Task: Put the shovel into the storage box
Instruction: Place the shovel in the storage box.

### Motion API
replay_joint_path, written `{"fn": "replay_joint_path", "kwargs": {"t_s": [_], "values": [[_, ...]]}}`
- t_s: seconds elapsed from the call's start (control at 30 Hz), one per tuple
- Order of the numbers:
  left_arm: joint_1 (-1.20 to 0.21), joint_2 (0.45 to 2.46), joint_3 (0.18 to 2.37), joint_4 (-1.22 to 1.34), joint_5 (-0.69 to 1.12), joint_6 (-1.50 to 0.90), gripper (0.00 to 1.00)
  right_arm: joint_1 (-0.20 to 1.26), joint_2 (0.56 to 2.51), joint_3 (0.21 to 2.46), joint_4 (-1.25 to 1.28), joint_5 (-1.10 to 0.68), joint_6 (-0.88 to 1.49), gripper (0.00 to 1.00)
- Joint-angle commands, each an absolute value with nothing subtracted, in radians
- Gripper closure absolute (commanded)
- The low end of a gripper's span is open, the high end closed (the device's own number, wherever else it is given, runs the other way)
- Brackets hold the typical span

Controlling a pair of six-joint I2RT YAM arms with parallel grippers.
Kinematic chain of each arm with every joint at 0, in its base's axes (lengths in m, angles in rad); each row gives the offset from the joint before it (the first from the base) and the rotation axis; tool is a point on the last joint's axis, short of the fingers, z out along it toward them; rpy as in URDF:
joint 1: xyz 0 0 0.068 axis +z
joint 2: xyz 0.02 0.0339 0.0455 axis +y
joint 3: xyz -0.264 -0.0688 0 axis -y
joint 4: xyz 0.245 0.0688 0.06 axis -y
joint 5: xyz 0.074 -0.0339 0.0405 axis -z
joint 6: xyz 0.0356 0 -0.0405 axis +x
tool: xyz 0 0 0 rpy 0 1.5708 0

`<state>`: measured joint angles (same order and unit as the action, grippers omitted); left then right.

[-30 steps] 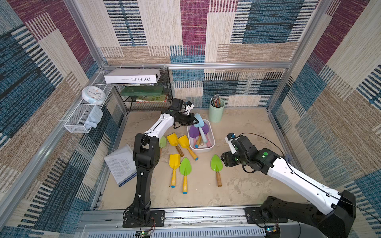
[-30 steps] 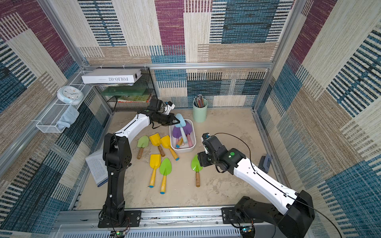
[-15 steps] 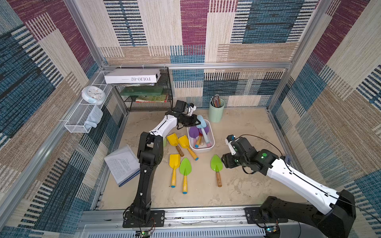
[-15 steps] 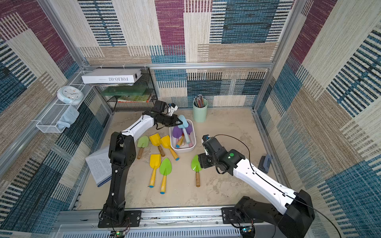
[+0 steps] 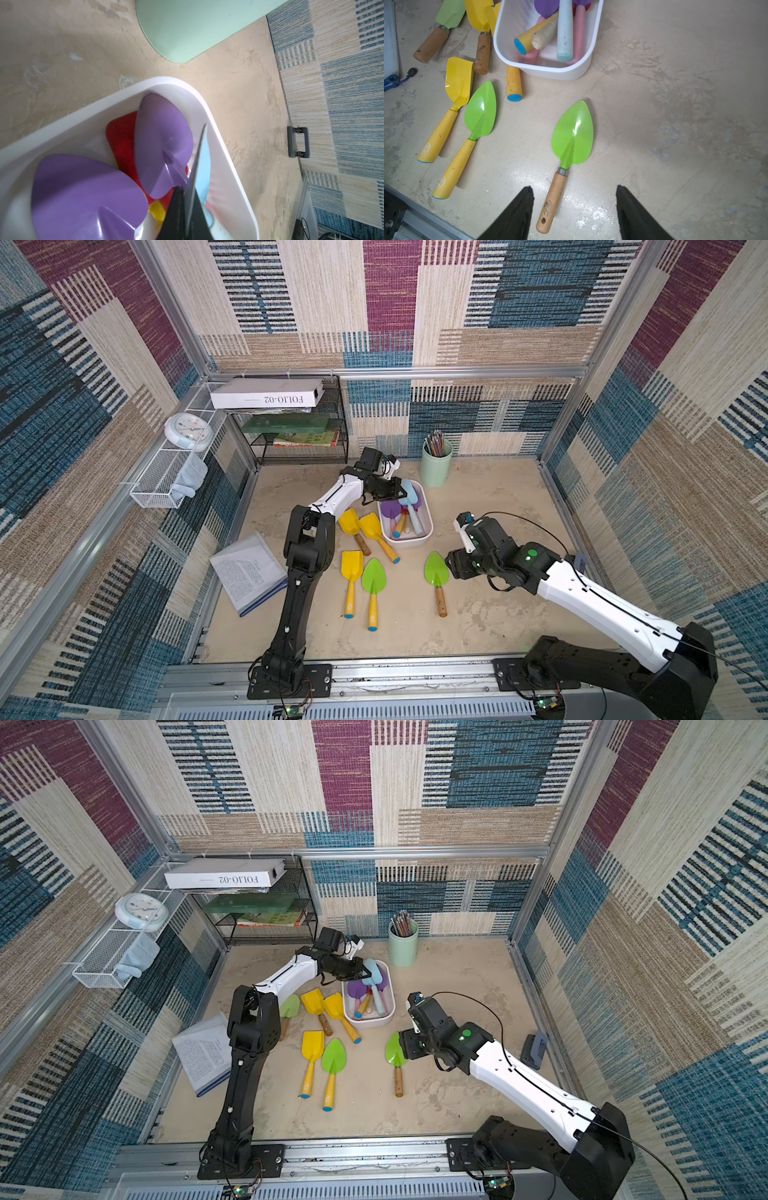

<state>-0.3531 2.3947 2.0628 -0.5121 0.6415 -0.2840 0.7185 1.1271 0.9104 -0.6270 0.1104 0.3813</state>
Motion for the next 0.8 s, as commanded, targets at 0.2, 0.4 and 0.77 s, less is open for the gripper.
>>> {"fn": "replay_joint_path", "kwargs": {"t_s": [0.2,0.4,0.77], "values": [[-0.362,2.401,2.038,-0.53,0.6,-0.265,0.92,0.716,1.126,0.895,-0.598,0.1,0.387,0.33],[-0.367,2.401,2.029,-0.534,0.589,-0.271,0.67,0.716,1.118,0.885,-0.592,0.095,0.385,0.33],[-0.371,2.38,2.058,-0.582,0.522,-0.276,0.3,0.715,1.095,0.875,-0.599,0.094,0.383,0.33]]}}
